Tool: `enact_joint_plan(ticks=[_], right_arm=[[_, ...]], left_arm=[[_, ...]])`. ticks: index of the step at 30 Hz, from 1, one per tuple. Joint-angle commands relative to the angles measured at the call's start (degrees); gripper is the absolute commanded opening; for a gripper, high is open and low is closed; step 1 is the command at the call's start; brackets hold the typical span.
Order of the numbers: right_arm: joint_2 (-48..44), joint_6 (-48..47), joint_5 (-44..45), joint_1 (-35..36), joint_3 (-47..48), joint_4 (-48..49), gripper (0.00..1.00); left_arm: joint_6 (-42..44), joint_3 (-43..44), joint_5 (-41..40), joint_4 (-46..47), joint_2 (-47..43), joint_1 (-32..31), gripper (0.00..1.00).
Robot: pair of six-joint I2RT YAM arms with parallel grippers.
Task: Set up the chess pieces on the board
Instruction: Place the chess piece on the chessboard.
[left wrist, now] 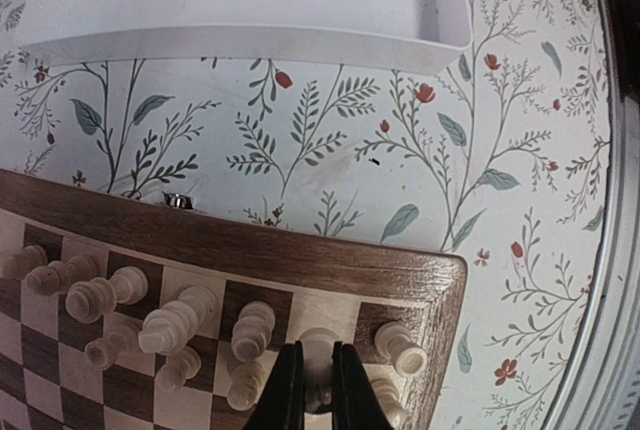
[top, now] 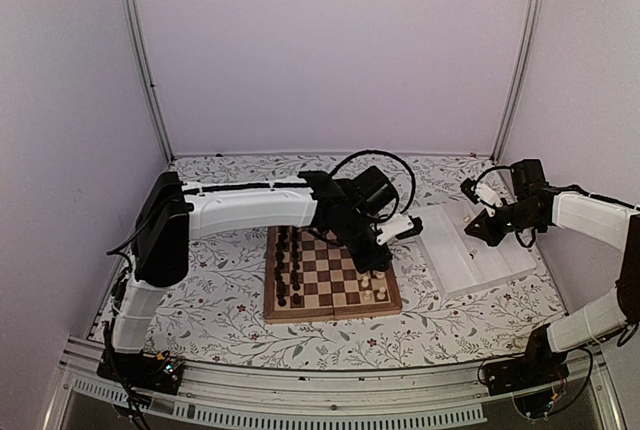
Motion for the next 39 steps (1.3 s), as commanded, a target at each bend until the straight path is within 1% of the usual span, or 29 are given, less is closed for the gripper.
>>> enact_joint_plan(ticks=[1,17,21,34,39], right_arm=[[-0.25,0.05,-0.41,-0.18,-0.69,0.85,0.05],[0.45,-0.03,-0.37,-0.16,-0.6,0.72,0.06],[0.46,-0.1,-0.41,-0.17,-0.54,0.72,0.06],[0.33,-0.03,-0.63,-0.18,-0.52,0.61,0.06],[0.2,-0.03,-0.72,-0.16,-0.52,0.6,0.06]], left_arm=[[0.67,0.58,0.77,-0.13,1.19,-1.03,0.0],[1.01,0.84,1.3,-0.41,2.45,-1.06,0.0],[0.89,0.84,1.51,-0.41,2.47,-1.06,0.01],[0.25,1.02,1.87,-0.57,2.25,-1.16,0.13],[0.04,1.02,1.44,-0.68,1.92,-1.16,0.19]])
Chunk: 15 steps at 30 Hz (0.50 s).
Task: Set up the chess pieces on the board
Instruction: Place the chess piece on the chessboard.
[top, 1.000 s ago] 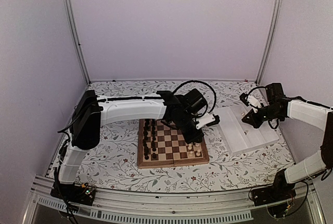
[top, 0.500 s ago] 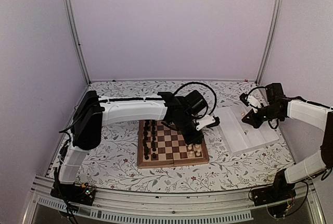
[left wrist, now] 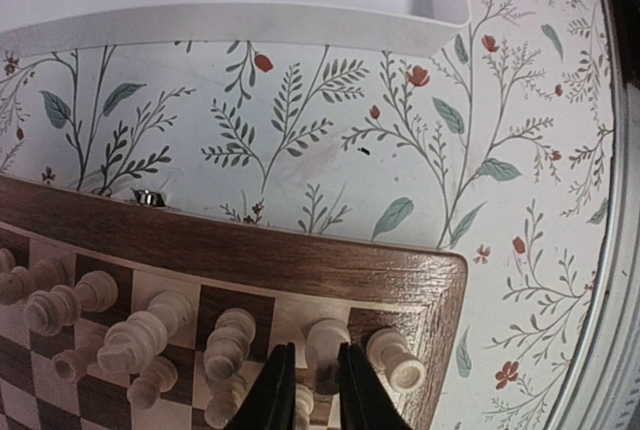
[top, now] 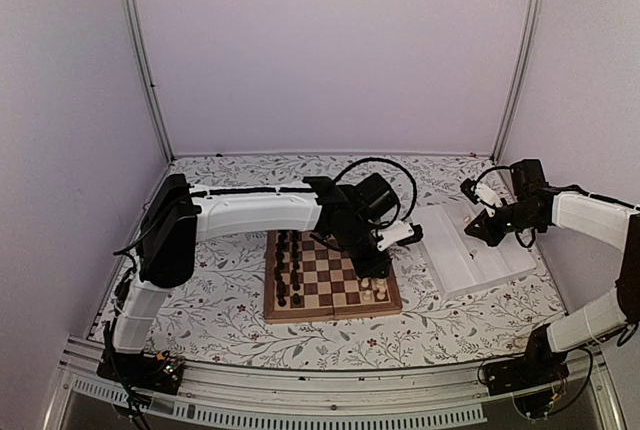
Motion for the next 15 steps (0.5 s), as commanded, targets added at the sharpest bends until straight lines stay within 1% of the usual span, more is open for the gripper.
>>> enact_joint_plan(ticks=[1,9,12,15], right_arm=[[0.07,-0.01,-0.72,-0.16,-0.52,0.63,0.06],[-0.06,-0.02,-1.17,-0.16,-0.43,0.54,0.06],[-0.41,-0.78,-2.34,-0.23,-0.28,0.02,0.06],[-2.16,-2.8,-6.07,-0.03,0.77,-2.21,0.06]], left_arm=[[-0.35,1.05,0.23,-0.61,0.08,-0.95,0.2],[-0.6,1.69,-0.68,-0.61,-1.45,-1.0,0.24],[-0.47,2.72,-3.76,-0.53,-3.98,-0.83,0.29],[-1.23,2.58,-6.53,1.39,-7.67,-0.13,0.34]])
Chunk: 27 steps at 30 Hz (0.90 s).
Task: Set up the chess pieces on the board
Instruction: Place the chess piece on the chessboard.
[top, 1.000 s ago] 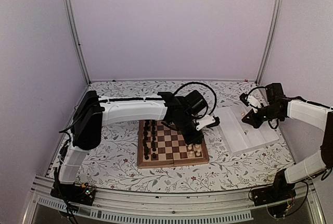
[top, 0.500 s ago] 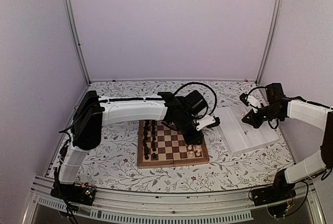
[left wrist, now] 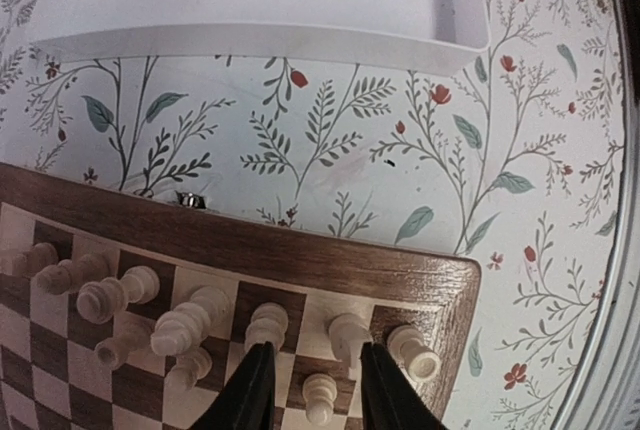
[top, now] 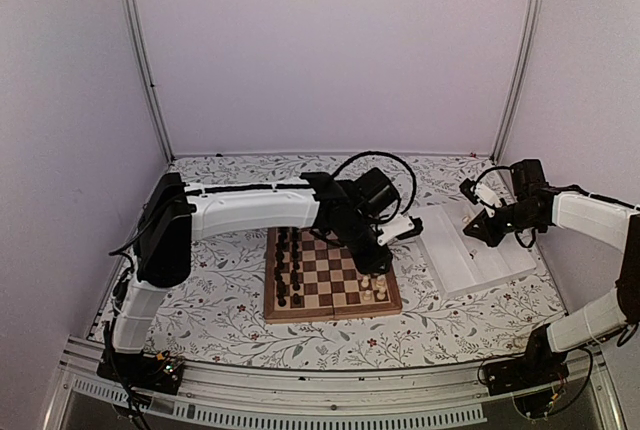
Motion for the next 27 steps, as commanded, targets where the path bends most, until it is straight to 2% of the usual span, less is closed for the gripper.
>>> enact_joint_plan(ticks=[1,5,7,14,23,27], right_arm=[[-3.53,-2.7,-6.26,0.34,1.17,-2.79,0.06],[-7.1,-5.53,-9.08,4.85,4.93,-6.57,0.06],[-7.35,-6.88,-8.51,8.72,7.81,-8.73,0.06],[-3.82,-9.19,-5.1,17.88,17.2,-12.74,0.06],[2.08,-8.62,-2.47,23.02,23.64,-14.75,0.06],[3.13,-8.22,-2.03,23.75,24.45,-14.67,0.06]], left_arm=[[-1.58,1.07,-3.65,2.98,-8.38,0.5,0.34],[-8.16,-3.23,1.09,10.81,-12.66,3.98,0.36],[-14.05,-5.43,4.69,15.12,-14.21,6.1,0.37],[-26.72,-12.59,13.55,31.66,-18.16,9.66,0.44],[-31.13,-11.47,23.34,35.53,-15.45,9.93,0.46],[-31.88,-10.76,24.11,35.56,-14.51,9.75,0.48]])
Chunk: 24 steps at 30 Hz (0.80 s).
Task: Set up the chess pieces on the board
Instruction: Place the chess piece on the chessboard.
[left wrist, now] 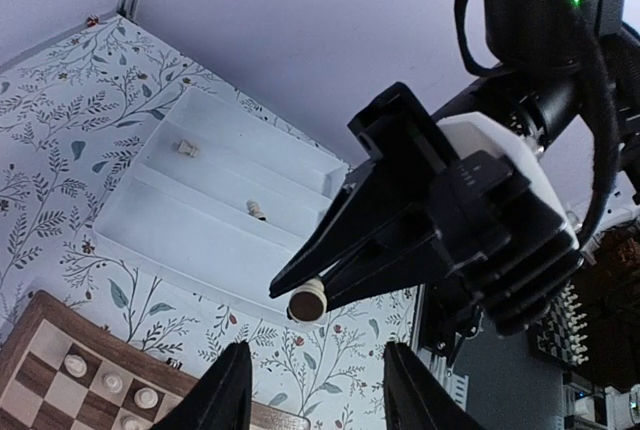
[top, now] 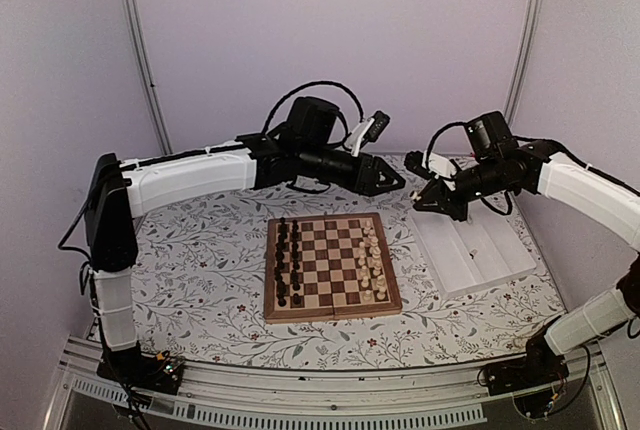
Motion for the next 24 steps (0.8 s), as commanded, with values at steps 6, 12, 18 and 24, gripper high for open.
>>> enact_joint_plan(ticks=[6,12,18,24], right_arm=[[1.93,0.69,0.81,1.68,4.36,-2.39,0.07],[2.7,0.45,0.56,3.2,5.75,-3.55,0.07],[3.28,0.17,1.6,4.34,6.06,-3.77,0.07],[3.31,-0.19,2.27,4.34,5.93,-3.86,0.07]], left_arm=[[-2.38,2.12,3.76,2.08,4.1,-1.08,0.49],[-2.71,4.18,3.88,1.66,6.24,-1.56,0.47],[-3.33,4.51,5.24,2.5,7.04,-1.49,0.36],[-3.46,3.42,6.51,3.5,6.47,-1.08,0.25]])
